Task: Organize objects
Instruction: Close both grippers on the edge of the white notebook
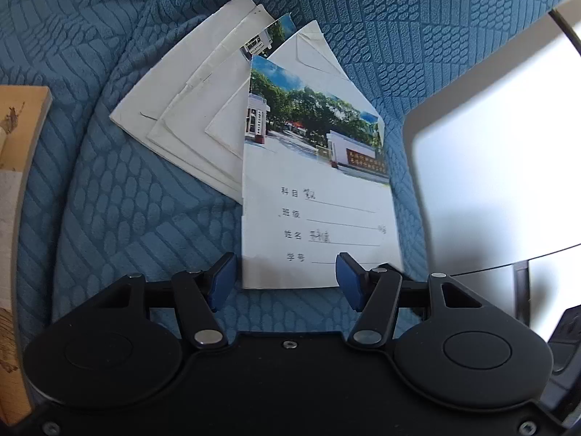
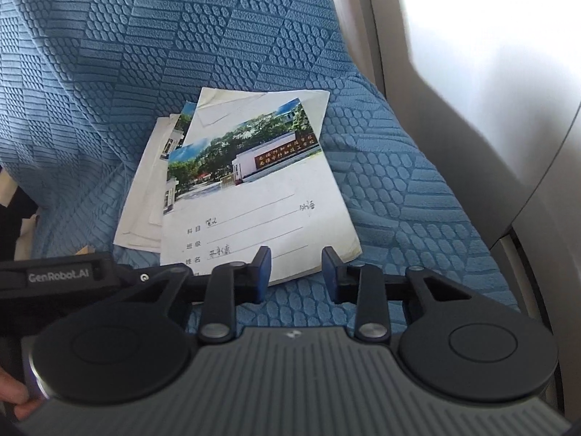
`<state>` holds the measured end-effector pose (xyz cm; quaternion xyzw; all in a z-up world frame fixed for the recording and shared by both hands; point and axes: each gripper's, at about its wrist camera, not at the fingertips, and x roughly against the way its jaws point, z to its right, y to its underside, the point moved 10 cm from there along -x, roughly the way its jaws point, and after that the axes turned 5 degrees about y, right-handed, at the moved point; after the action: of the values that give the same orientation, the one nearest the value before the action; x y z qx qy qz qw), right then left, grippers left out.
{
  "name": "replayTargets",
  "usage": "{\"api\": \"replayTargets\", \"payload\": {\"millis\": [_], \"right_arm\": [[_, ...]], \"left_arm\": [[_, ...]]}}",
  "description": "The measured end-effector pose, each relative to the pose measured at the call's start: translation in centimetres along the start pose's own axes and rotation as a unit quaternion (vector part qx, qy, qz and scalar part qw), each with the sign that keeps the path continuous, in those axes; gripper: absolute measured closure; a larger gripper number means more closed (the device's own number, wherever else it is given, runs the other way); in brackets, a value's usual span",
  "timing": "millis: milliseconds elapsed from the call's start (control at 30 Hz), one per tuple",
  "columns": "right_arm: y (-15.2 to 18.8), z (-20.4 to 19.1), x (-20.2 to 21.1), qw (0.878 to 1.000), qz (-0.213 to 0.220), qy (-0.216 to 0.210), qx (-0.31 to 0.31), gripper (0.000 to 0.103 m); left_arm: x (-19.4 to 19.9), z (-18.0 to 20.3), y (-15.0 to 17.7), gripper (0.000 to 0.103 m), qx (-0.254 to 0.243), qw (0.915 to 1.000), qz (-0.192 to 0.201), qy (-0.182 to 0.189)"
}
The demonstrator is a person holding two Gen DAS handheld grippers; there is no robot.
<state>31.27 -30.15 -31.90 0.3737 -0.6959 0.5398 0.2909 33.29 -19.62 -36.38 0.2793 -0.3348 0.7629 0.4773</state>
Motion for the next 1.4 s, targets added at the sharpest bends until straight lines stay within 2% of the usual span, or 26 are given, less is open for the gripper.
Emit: {"api": "replayTargets", "payload": {"millis": [133, 267, 333, 367, 400, 567, 633, 667, 733, 800, 900, 1000, 1033, 1167, 1200, 1267, 1333, 1400], "right_arm": [[0.4, 0.0, -0.7, 1.000, -0.021, -0.009, -0.013, 0.069], [0.7, 0.4, -1.1, 0.998, -0.034, -0.020, -0.039, 0.069], [0.7, 0.5, -1.1, 0.998, -0.034, -0.026, -0.050, 0.070], [0.7, 0.6, -1.0, 0.997, -0.035, -0.031, -0.058, 0.070], [0.8, 0.6, -1.0, 0.996, -0.039, -0.039, -0.068, 0.069], [0.3, 0.1, 1.1, 0.987, -0.036, -0.089, -0.131, 0.067], [0.0, 0.0, 2.0, 0.981, -0.034, -0.102, -0.160, 0.058], [-0.1, 0.0, 2.4, 0.977, -0.032, -0.110, -0.177, 0.055], [-0.5, 0.0, 3.1, 0.969, -0.029, -0.131, -0.210, 0.039], [-0.7, -0.1, 3.4, 0.957, -0.029, -0.155, -0.244, 0.033], [-0.7, -0.5, 3.1, 0.936, -0.039, -0.188, -0.295, 0.033], [-0.2, 0.0, 2.0, 0.903, -0.056, -0.209, -0.370, 0.033], [-0.2, 0.4, 1.6, 0.894, -0.053, -0.212, -0.392, 0.033], [0.3, 1.6, 0.3, 0.870, -0.052, -0.208, -0.445, 0.034], [0.4, 1.6, 0.0, 0.868, -0.053, -0.208, -0.447, 0.035], [0.5, 1.8, -0.3, 0.871, -0.054, -0.197, -0.447, 0.047], [0.4, 1.7, -0.4, 0.872, -0.049, -0.197, -0.446, 0.063], [0.3, 1.2, -0.3, 0.876, -0.047, -0.199, -0.437, 0.073]], "left_arm": [[-0.1, 0.2, -0.2, 0.047, 0.013, 0.9998, 0.000, 0.016], [0.2, 0.5, -0.4, 0.066, 0.041, 0.9967, -0.006, 0.069], [0.4, 0.5, -0.7, 0.081, 0.060, 0.9942, -0.006, 0.088], [0.5, 0.5, -0.8, 0.093, 0.066, 0.9934, -0.004, 0.093], [0.6, 0.4, -0.9, 0.098, 0.071, 0.9930, -0.004, 0.095], [1.1, 1.2, -1.2, 0.101, 0.073, 0.9901, 0.002, 0.120], [1.5, 1.7, -1.3, 0.101, 0.076, 0.9880, 0.002, 0.134], [1.7, 2.0, -1.3, 0.101, 0.076, 0.9873, 0.003, 0.139], [2.1, 2.5, -1.5, 0.102, 0.076, 0.9859, 0.004, 0.149], [2.5, 2.9, -1.5, 0.102, 0.075, 0.9847, 0.006, 0.157], [3.2, 3.5, -1.7, 0.102, 0.075, 0.9831, 0.010, 0.167], [4.3, 4.1, -1.7, 0.102, 0.084, 0.9791, 0.011, 0.185], [4.6, 4.2, -1.8, 0.102, 0.083, 0.9788, 0.014, 0.187], [6.0, 4.6, -2.0, 0.102, 0.085, 0.9761, 0.021, 0.199], [6.4, 4.6, -2.0, 0.102, 0.083, 0.9764, 0.023, 0.198], [7.0, 4.3, -2.2, 0.102, 0.083, 0.9780, 0.025, 0.190], [7.6, 4.0, -2.5, 0.102, 0.083, 0.9787, 0.024, 0.186], [8.4, 3.8, -2.8, 0.102, 0.081, 0.9796, 0.028, 0.182]]}}
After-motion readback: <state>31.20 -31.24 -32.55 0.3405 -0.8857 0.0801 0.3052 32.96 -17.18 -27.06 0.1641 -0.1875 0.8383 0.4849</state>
